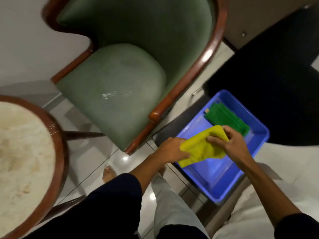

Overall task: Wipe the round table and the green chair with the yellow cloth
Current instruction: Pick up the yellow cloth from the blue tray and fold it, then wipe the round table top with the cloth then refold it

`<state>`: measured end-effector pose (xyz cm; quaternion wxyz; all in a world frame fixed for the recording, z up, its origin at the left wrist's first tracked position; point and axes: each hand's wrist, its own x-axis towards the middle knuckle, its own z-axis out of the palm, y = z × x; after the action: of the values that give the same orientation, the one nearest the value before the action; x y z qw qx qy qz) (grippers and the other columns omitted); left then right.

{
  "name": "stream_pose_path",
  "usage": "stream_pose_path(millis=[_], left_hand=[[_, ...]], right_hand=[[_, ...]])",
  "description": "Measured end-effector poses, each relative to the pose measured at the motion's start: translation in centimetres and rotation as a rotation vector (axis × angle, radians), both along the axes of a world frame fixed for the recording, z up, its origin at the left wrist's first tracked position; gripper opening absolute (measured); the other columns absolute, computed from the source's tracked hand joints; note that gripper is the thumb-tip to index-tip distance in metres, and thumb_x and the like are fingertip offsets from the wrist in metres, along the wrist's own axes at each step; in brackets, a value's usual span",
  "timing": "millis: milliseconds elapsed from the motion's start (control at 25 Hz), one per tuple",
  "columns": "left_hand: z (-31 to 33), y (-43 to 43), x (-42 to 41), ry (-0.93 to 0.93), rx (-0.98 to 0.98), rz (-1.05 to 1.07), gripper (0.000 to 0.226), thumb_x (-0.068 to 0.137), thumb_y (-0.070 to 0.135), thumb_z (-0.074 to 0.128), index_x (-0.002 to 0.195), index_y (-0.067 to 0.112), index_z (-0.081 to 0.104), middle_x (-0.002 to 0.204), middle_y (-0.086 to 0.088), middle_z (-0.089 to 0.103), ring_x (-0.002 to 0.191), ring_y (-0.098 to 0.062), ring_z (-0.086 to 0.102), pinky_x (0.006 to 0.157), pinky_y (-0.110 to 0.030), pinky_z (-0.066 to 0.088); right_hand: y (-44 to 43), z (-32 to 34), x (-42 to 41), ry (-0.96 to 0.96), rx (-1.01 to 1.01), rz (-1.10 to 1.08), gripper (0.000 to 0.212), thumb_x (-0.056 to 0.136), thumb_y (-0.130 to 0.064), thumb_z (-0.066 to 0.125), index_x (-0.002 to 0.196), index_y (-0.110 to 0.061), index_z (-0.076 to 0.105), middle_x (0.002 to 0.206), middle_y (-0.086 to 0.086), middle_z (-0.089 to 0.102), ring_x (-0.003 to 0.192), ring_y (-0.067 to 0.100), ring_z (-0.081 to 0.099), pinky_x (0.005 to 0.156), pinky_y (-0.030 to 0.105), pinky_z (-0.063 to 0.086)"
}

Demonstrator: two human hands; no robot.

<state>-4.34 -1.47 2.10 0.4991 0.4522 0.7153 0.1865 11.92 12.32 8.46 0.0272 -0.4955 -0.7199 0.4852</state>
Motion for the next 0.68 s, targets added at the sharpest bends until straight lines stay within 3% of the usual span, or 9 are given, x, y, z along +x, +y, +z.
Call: stream_pose_path(millis=[80,160,240,320,400,480,520,600,680], left_hand=[[1.2,-4.1,-3.2,-0.157,0.026,0.249,0.042,0.073,0.028,0.084,0.107,0.011,0.067,0.100,-0.010,0.072,0.091,-0.017,0.066,0.073,-0.021,0.048],[1.6,-9.2,-6.7,-0.260,0.032,0.510,0.043,0.068,0.018,0.088,0.102,0.013,0.062,0.092,-0.006,0.063,0.083,-0.012,0.057,0.070,-0.023,0.044],[1.3,-16.5,-11.1,-0.303,-0.006,0.789,0.045,0.063,0.013,0.089,0.093,0.016,0.055,0.087,-0.006,0.057,0.082,-0.016,0.052,0.072,-0.032,0.044],[0.0,-23.6,-15.4,-0.284,-0.081,0.990,0.039,0.064,0.014,0.089,0.079,0.021,0.054,0.078,-0.001,0.057,0.077,-0.017,0.053,0.065,-0.027,0.047],[-1.7,-29.5,-18.7,-0.281,-0.171,1.158,0.036,0.065,0.012,0.090,0.078,0.020,0.057,0.083,-0.005,0.064,0.079,-0.018,0.058,0.058,-0.015,0.048],[-3.7,-34.2,-21.7,-0.292,-0.166,1.324,0.035,0.066,0.010,0.089,0.087,0.015,0.062,0.107,-0.024,0.069,0.081,-0.020,0.065,0.066,-0.024,0.053],[-4.7,-36.2,-23.1,-0.194,-0.166,1.333,0.035,0.072,0.015,0.085,0.098,0.013,0.064,0.119,-0.027,0.066,0.087,-0.021,0.069,0.073,-0.029,0.055],[-6.6,-39.9,-27.0,0.292,-0.260,1.104,0.052,0.084,0.041,0.068,0.127,0.013,0.057,0.131,-0.019,0.061,0.115,-0.030,0.062,0.094,-0.040,0.050],[-8.5,-43.7,-31.9,0.739,-0.283,0.921,0.062,0.086,0.047,0.048,0.137,0.011,0.050,0.139,-0.018,0.055,0.130,-0.035,0.049,0.106,-0.052,0.039]], right_hand=[[-2.2,0.0,-4.0,-0.024,0.051,0.073,0.017,0.083,-0.016,0.075,0.081,-0.018,0.058,0.073,0.000,0.062,0.068,0.006,0.056,0.068,0.016,0.045],[-5.8,-0.6,-8.9,-0.061,0.051,0.186,0.015,0.087,-0.016,0.070,0.095,-0.016,0.057,0.085,0.003,0.065,0.082,0.020,0.060,0.075,0.031,0.045],[-11.7,-1.4,-15.5,-0.023,0.020,0.354,0.029,0.083,-0.005,0.069,0.107,-0.013,0.056,0.095,0.003,0.064,0.091,0.024,0.062,0.080,0.035,0.047],[-17.8,-2.4,-22.4,-0.008,-0.019,0.454,0.039,0.077,-0.002,0.070,0.113,-0.012,0.056,0.100,0.004,0.065,0.096,0.026,0.064,0.084,0.036,0.049],[-22.7,-3.9,-28.7,-0.037,-0.037,0.480,0.042,0.077,-0.006,0.069,0.116,-0.013,0.056,0.106,0.009,0.069,0.100,0.029,0.064,0.082,0.032,0.047],[-27.2,-6.2,-34.3,-0.064,0.001,0.486,0.044,0.079,-0.009,0.067,0.121,-0.013,0.053,0.114,0.014,0.067,0.108,0.033,0.061,0.084,0.033,0.044],[-29.5,-7.7,-36.3,-0.110,0.089,0.487,0.050,0.081,-0.014,0.067,0.128,-0.014,0.050,0.123,0.016,0.062,0.116,0.035,0.057,0.090,0.036,0.044],[-34.8,-11.1,-39.2,-0.239,0.319,0.518,0.069,0.087,-0.036,0.064,0.145,-0.011,0.035,0.148,0.021,0.041,0.136,0.036,0.039,0.105,0.045,0.036],[-40.6,-14.3,-40.7,-0.278,0.303,0.511,0.084,0.090,-0.051,0.055,0.151,-0.003,0.022,0.158,0.024,0.021,0.146,0.036,0.022,0.115,0.049,0.025]])
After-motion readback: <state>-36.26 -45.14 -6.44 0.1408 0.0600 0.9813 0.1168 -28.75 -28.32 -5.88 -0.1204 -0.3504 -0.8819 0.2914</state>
